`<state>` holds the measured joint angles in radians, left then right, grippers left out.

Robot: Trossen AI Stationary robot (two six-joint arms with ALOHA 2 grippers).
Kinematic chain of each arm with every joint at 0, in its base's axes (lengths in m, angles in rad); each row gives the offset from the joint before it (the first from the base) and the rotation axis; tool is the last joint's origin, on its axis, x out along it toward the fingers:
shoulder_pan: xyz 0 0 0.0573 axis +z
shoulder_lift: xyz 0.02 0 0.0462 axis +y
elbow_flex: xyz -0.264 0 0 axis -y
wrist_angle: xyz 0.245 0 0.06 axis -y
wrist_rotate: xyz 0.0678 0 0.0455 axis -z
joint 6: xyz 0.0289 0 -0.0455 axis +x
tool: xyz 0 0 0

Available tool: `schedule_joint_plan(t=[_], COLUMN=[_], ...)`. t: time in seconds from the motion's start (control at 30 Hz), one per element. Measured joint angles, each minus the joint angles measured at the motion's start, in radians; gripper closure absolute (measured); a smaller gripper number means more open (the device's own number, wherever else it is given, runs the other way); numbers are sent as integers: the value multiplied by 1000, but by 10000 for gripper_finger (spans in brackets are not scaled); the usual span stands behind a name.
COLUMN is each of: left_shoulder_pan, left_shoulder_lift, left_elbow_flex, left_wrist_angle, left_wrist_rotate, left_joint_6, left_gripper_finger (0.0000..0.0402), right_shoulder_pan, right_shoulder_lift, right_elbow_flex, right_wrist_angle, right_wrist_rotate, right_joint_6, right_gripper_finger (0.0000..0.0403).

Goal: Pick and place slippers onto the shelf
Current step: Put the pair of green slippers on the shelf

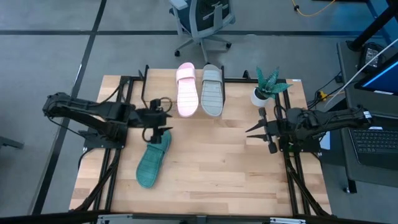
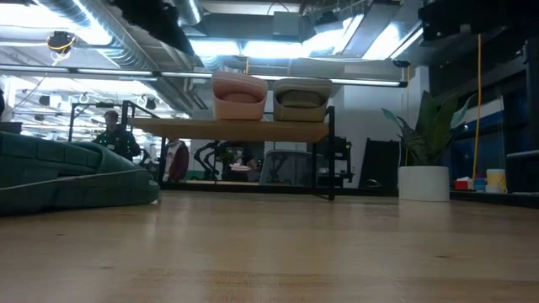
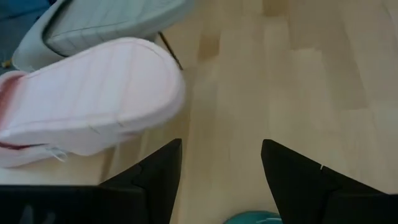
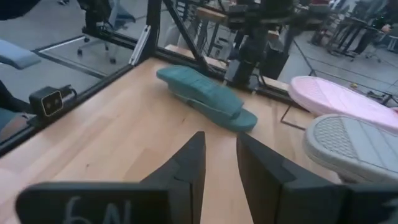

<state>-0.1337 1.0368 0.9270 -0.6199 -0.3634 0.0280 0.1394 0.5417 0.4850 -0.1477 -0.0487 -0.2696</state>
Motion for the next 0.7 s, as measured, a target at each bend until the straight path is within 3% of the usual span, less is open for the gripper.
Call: schedule_joint_plan(t=[0.3, 0.53, 0.7], left_shoulder_pan=[-100, -109, -109], left_shoulder_lift=[-102, -118, -117], left_elbow_flex=[-200, -229, -229], left_wrist_angle=[173, 215, 216], left_wrist_rotate=[-146, -150, -150], left_joint_6=[-10, 8, 34], left_gripper_finger=[188, 188, 188], right_shoulder_pan=[0, 0, 0], right_shoulder_lift=[-113, -273, -407], right_elbow_flex=[0, -11, -158], right_wrist_angle=[-24, -106, -36], right_wrist_rotate=[9, 101, 118], right_joint_6=[78, 92, 102], right_gripper_finger=[311, 311, 311])
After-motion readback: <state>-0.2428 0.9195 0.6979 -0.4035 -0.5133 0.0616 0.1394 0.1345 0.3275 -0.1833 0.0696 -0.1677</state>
